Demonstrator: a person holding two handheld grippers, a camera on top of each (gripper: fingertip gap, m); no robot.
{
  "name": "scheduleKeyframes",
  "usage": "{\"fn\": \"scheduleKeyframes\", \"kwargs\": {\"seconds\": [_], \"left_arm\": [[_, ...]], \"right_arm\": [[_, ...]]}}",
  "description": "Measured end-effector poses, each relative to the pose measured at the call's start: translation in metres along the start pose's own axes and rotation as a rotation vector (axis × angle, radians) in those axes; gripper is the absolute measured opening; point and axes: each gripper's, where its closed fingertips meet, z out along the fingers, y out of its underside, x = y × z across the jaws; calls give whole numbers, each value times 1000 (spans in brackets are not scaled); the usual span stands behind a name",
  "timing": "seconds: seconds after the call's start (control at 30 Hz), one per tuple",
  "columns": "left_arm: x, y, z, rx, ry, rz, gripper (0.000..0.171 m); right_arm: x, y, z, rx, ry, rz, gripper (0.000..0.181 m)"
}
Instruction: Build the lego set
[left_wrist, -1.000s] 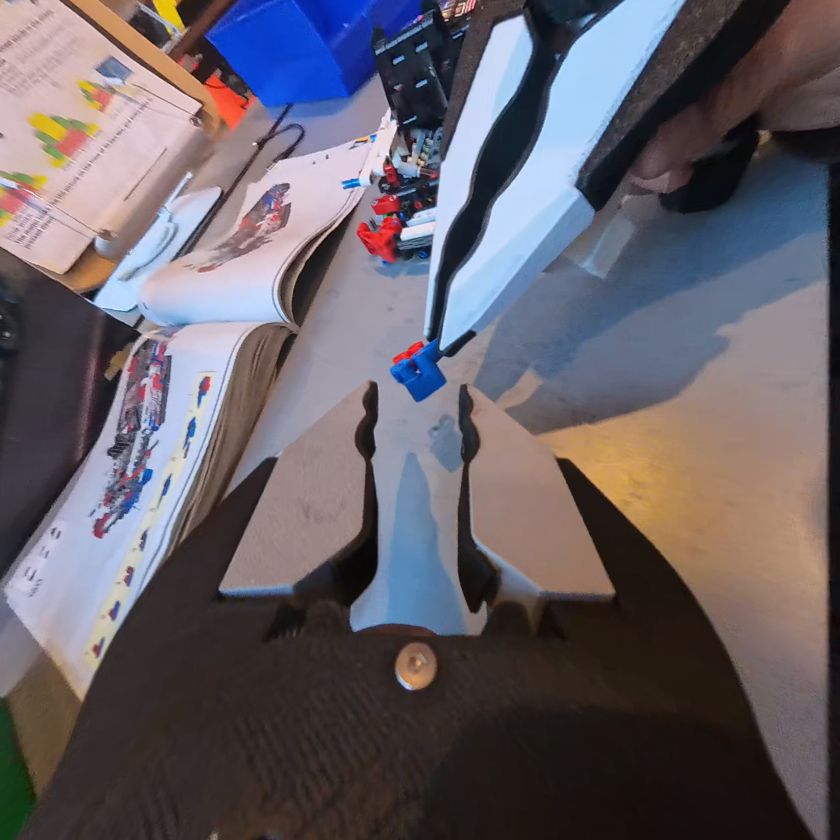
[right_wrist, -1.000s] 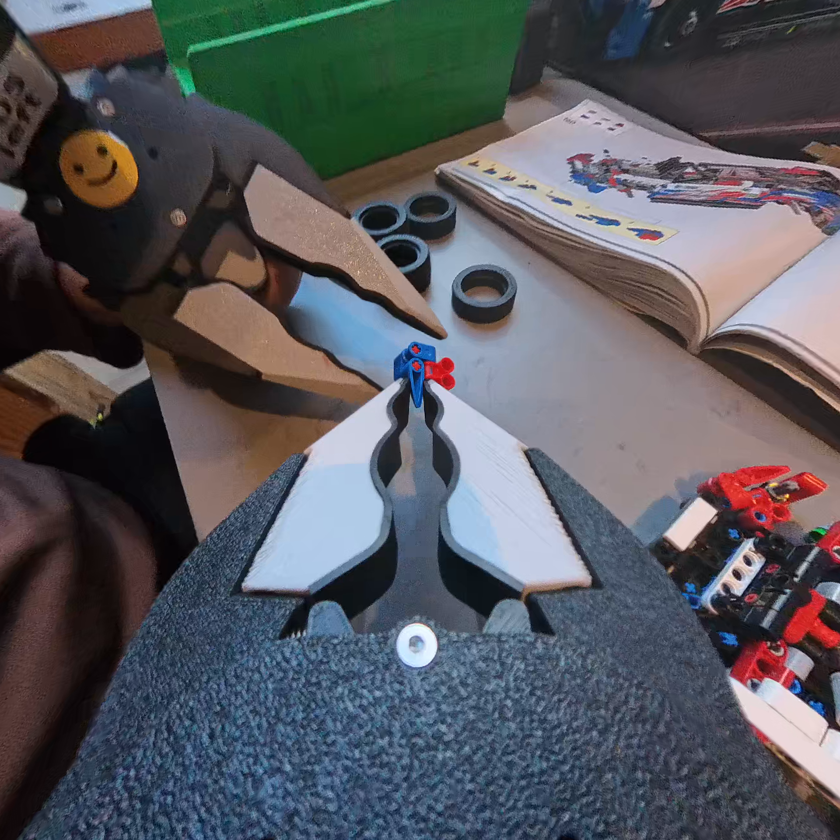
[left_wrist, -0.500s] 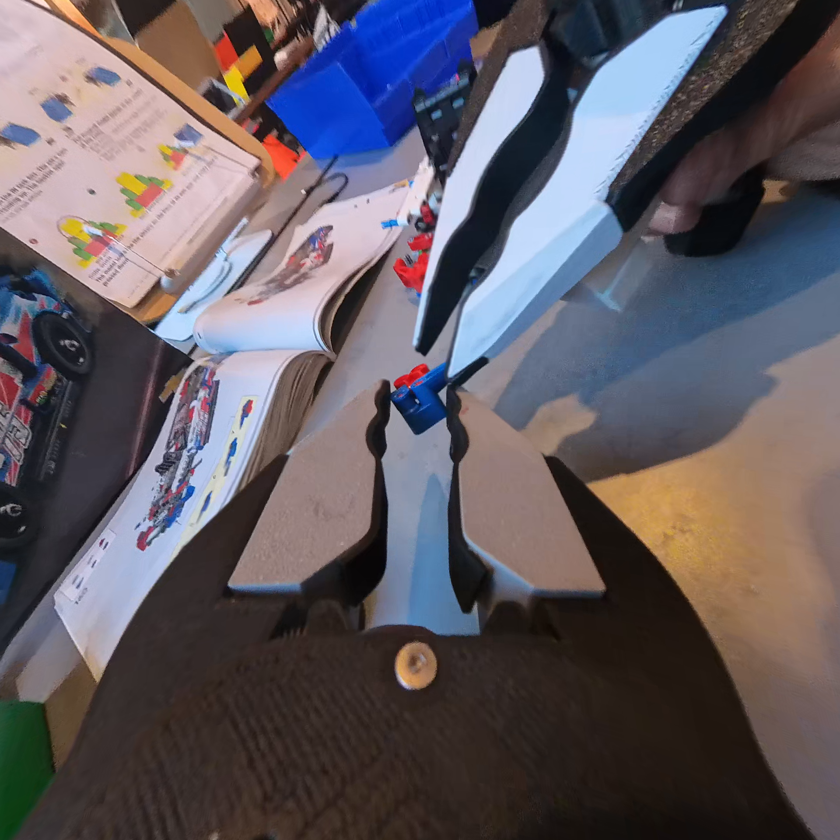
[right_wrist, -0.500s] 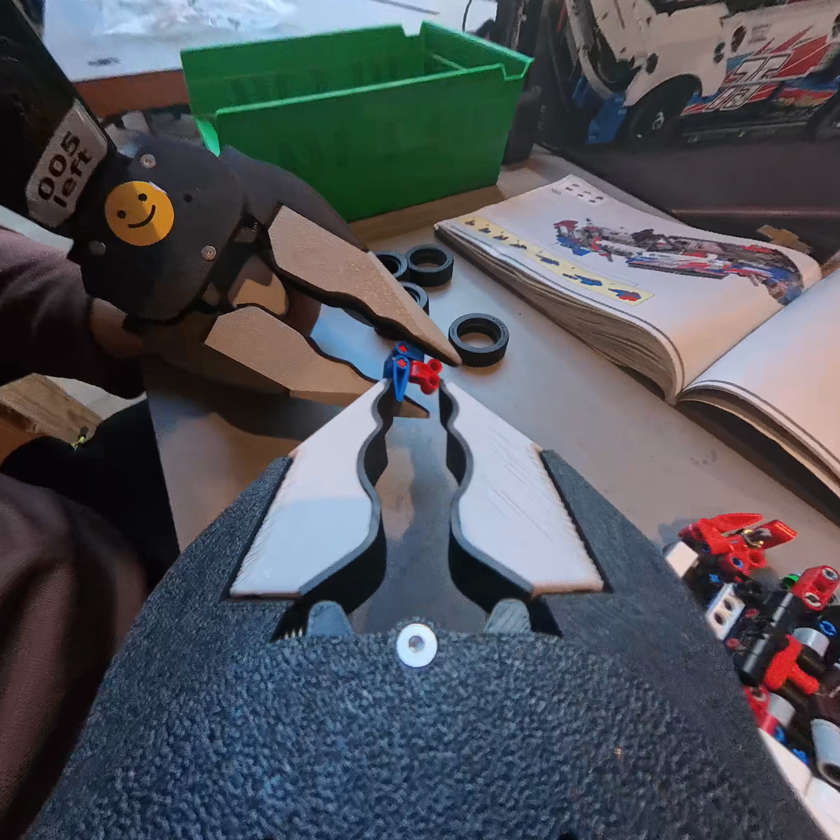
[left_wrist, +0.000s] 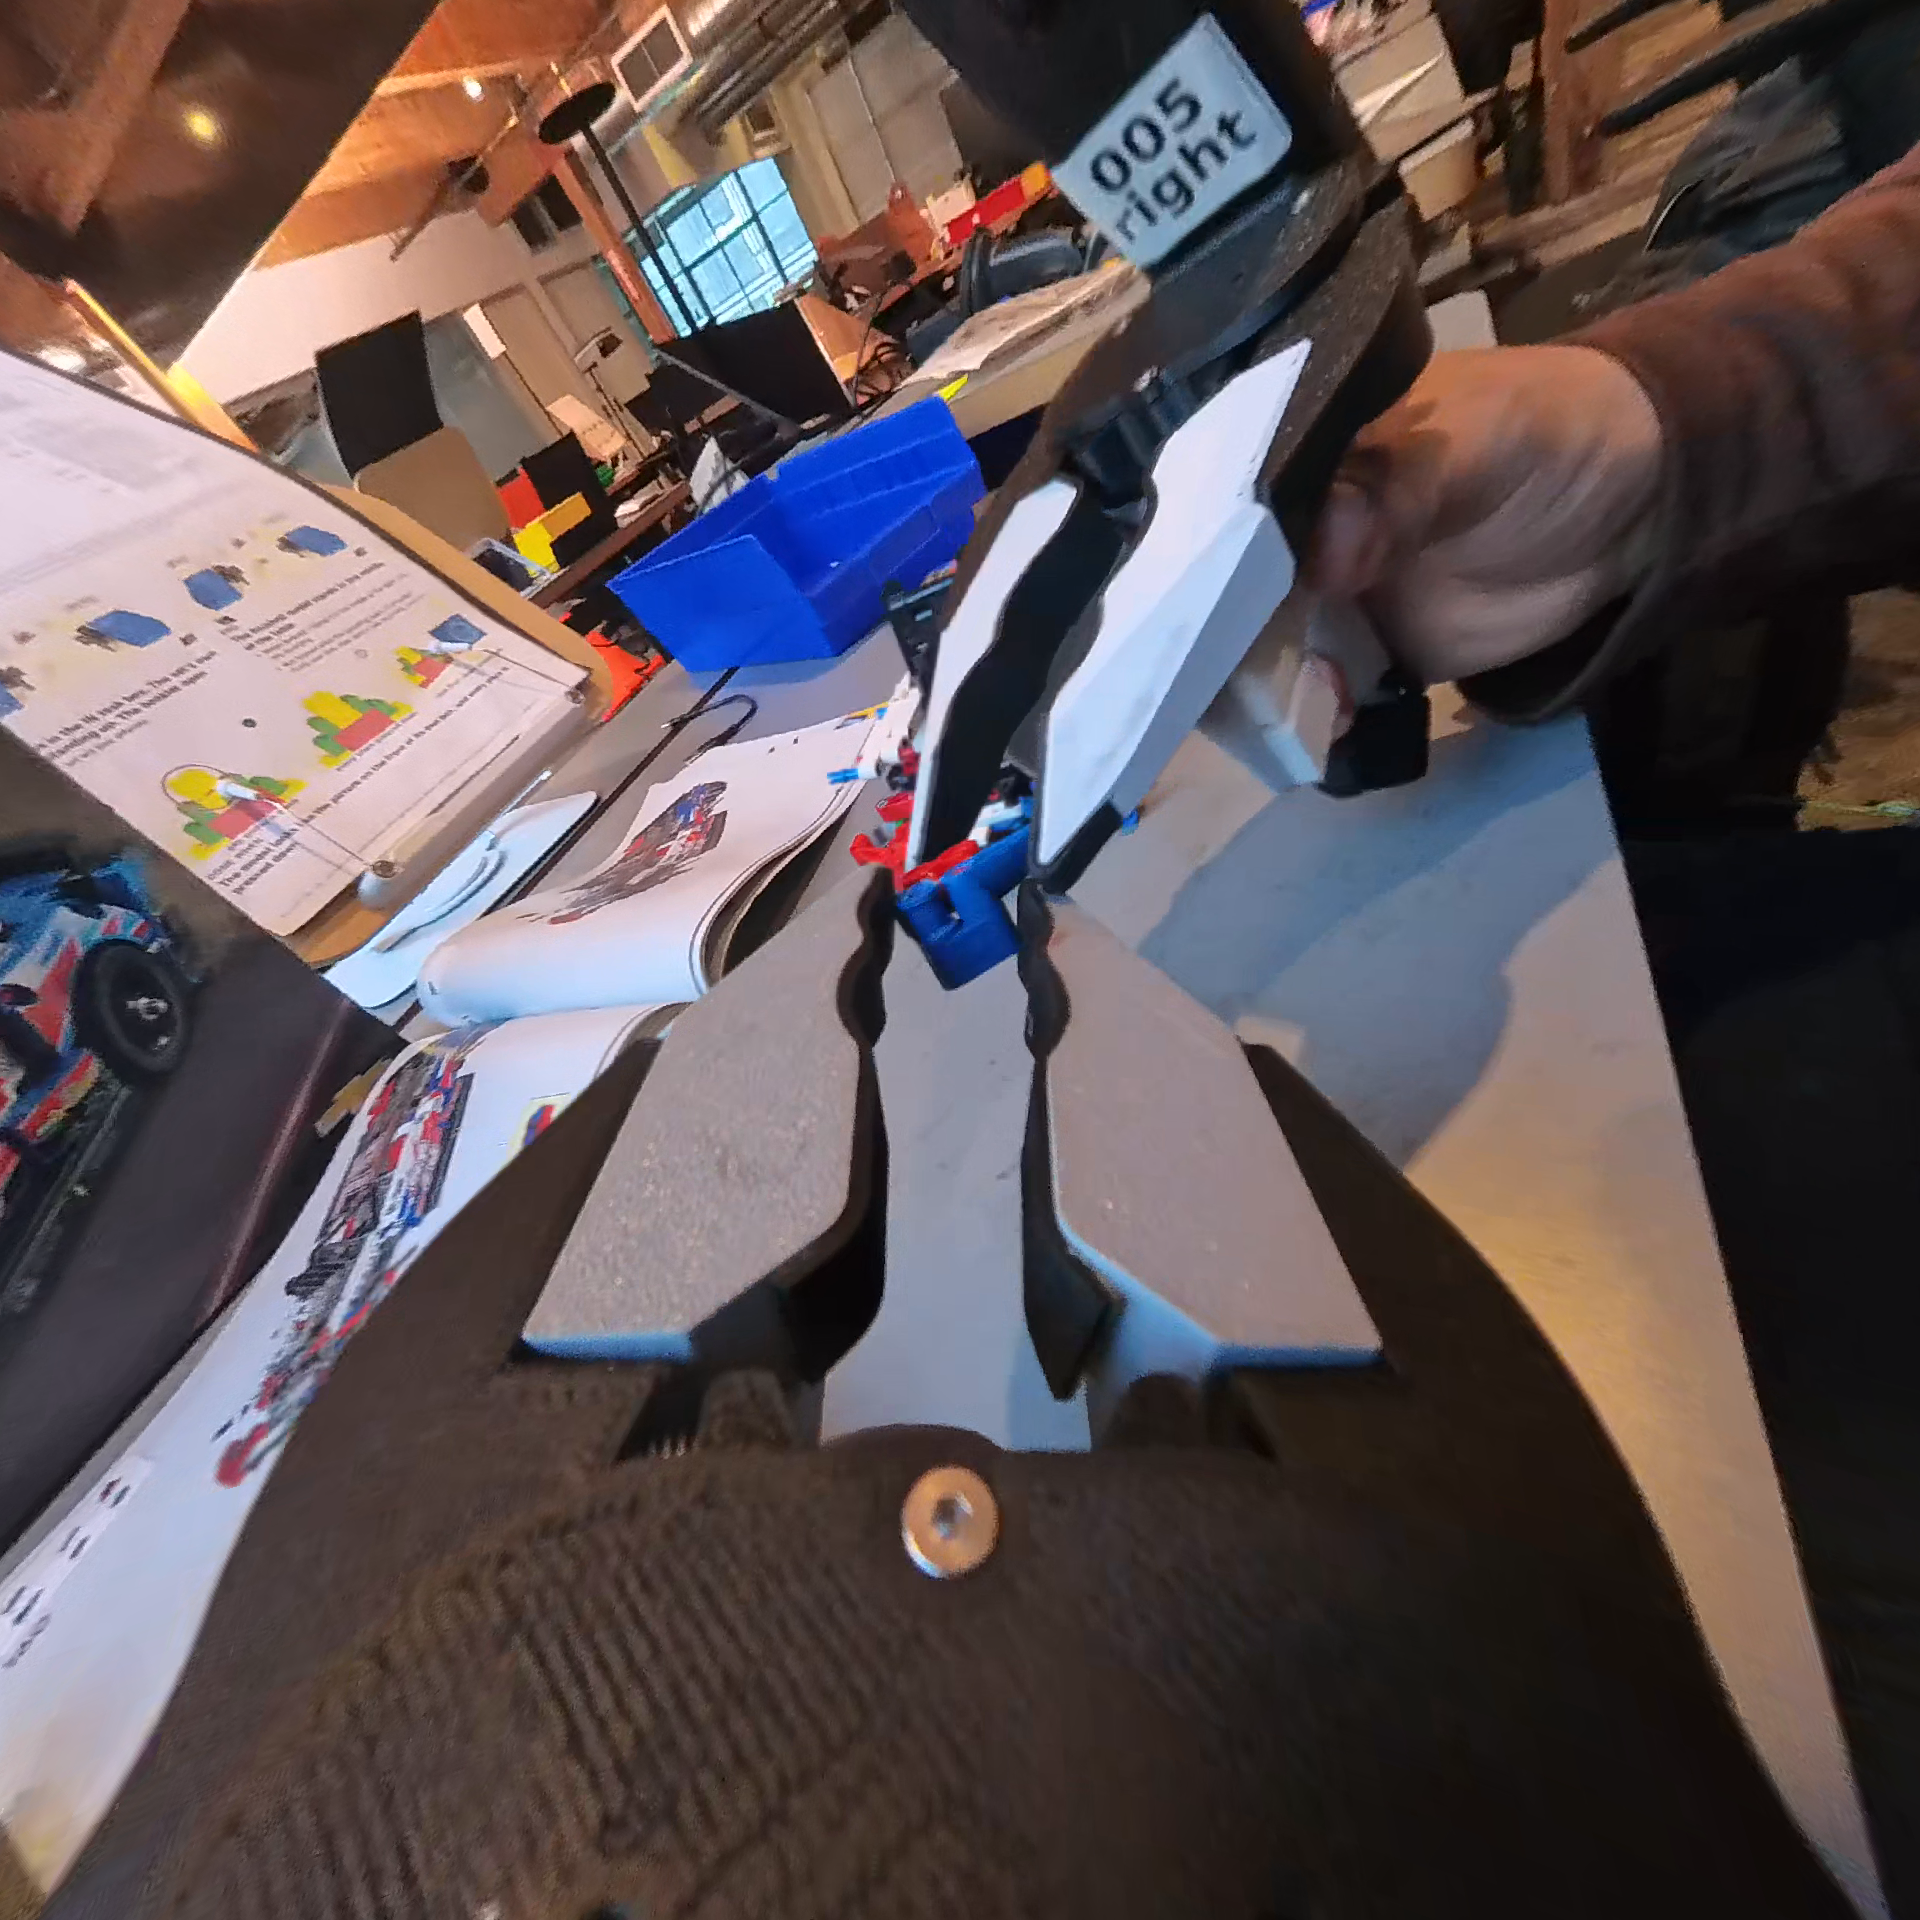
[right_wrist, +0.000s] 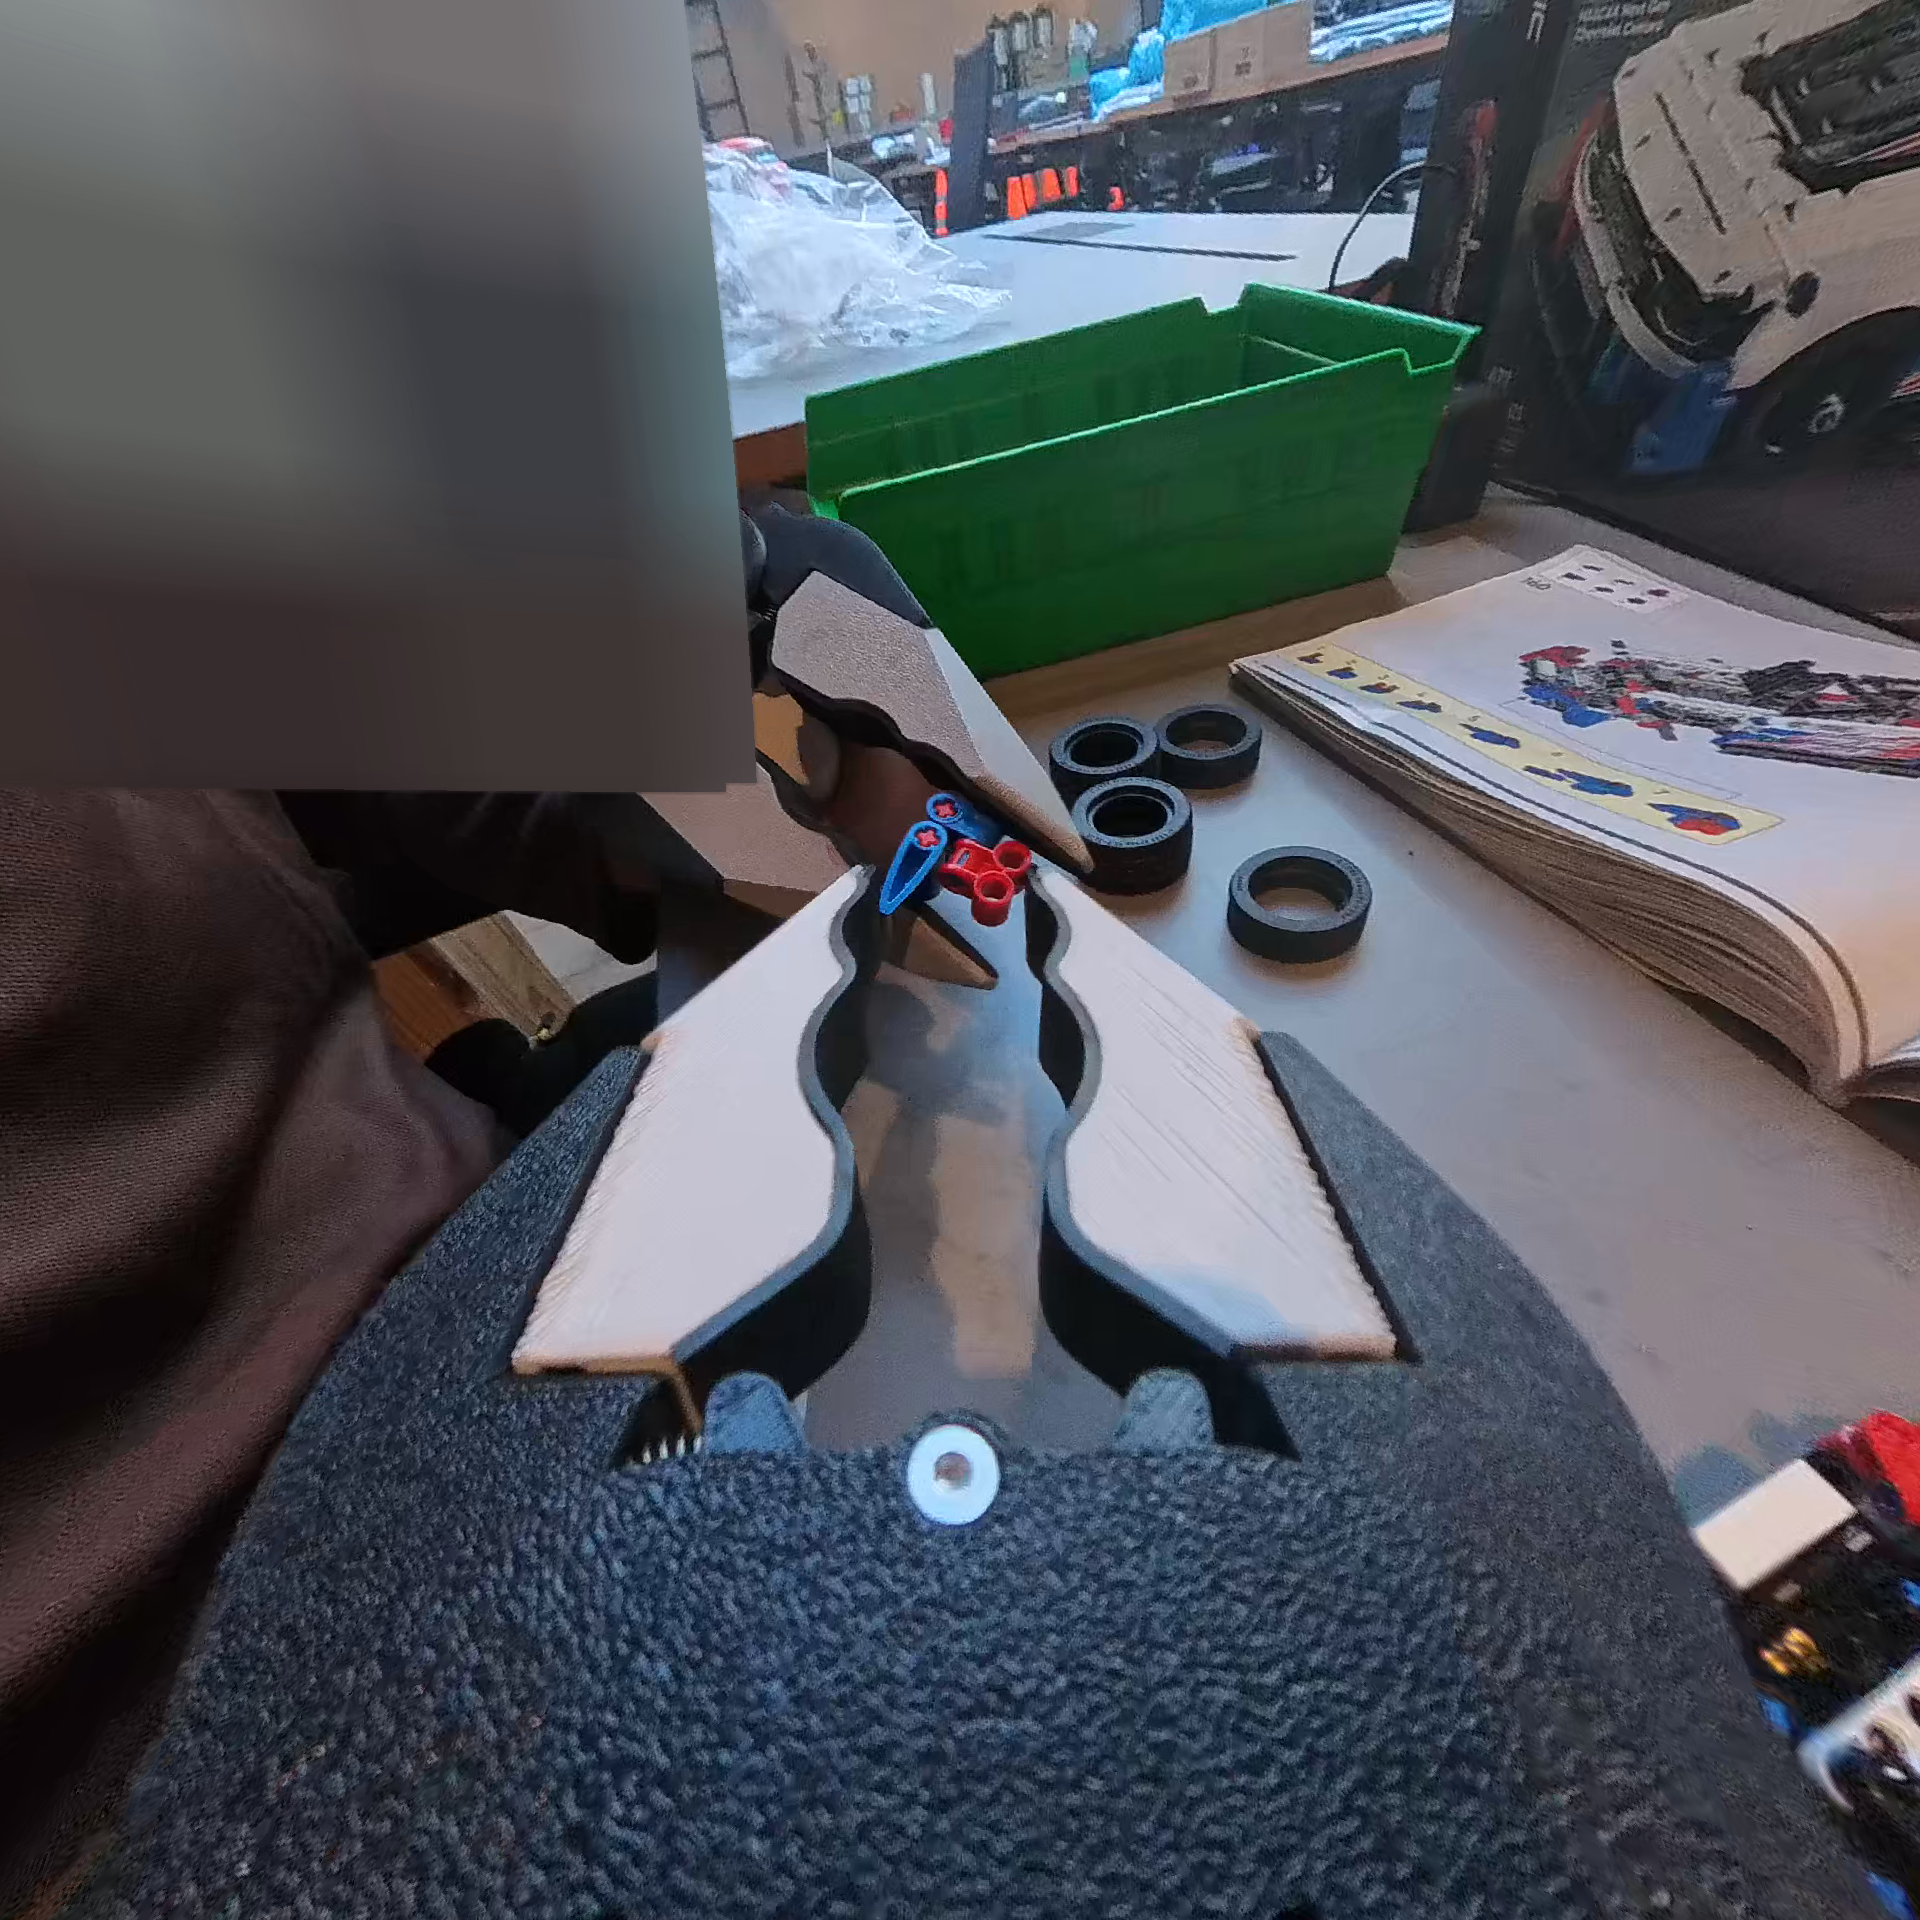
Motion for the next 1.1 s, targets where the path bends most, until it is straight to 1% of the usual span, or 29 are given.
{"fn": "scheduleKeyframes", "kwargs": {"seconds": [0.1, 0.27, 0.47, 0.57, 0.63, 0.7, 0.8, 0.9, 1.0, 1.1], "left_arm": [[0, -3, -2, 23, 13, -21, 21], [0, -9, -5, 68, 32, -43, 21], [-1, -11, -7, 87, 31, -42, 21], [-2, -8, -5, 65, 6, -11, 22], [0, -7, -5, 58, 15, -4, 22], [2, -7, -5, 59, 24, -4, 22], [3, -7, -5, 58, 20, 2, 22], [3, -6, -6, 50, 16, -1, 23], [2, -1, -13, 27, 15, -1, 23], [2, 9, -28, 4, 34, -7, 22]], "right_arm": [[-2, -2, 1, 26, -22, 28, 26], [-5, -7, 0, 50, -20, -14, 26], [-6, -9, 0, 44, 13, -65, 25], [-4, -8, 1, 26, 76, -131, 26], [-4, -8, 0, 21, 94, -171, 27], [-4, -7, -2, 16, 81, -155, 29], [-7, -6, -8, 31, 18, -100, 31], [-5, -7, -15, 44, 6, -99, 34], [3, 1, -16, 22, 47, -136, 34], [10, 16, -11, -44, 98, -181, 35]]}}
